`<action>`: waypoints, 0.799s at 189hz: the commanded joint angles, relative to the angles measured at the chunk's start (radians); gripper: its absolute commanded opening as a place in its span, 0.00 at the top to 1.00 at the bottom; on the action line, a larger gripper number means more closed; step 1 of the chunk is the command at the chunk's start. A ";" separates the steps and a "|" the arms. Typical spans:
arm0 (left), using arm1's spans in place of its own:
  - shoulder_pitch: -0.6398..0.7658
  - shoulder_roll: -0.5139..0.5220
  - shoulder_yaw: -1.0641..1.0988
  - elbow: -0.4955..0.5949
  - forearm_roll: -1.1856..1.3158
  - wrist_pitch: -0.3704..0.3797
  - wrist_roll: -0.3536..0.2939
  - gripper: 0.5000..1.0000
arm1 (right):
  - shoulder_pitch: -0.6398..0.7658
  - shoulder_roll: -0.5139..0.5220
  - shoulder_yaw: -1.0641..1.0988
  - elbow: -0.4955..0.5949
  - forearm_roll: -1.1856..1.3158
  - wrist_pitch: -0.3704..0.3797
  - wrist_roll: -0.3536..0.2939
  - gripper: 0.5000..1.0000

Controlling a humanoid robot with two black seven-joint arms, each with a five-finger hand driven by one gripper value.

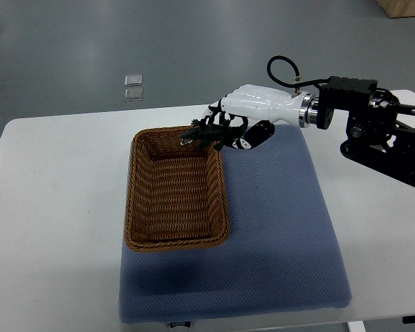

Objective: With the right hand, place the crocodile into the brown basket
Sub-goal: 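Lift the crocodile with the right hand and carry it over the basket, then lower the crocodile into the basket and open the right hand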

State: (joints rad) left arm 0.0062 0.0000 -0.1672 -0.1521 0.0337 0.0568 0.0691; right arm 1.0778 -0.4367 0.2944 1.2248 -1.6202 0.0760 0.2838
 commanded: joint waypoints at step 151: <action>0.000 0.000 0.000 0.000 0.000 0.000 0.000 0.00 | -0.124 0.282 -0.018 -0.205 -0.087 -0.007 -0.002 1.00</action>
State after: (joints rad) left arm 0.0061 0.0000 -0.1675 -0.1518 0.0337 0.0568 0.0686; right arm 0.9606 -0.1551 0.2765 1.0232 -1.6954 0.0674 0.2822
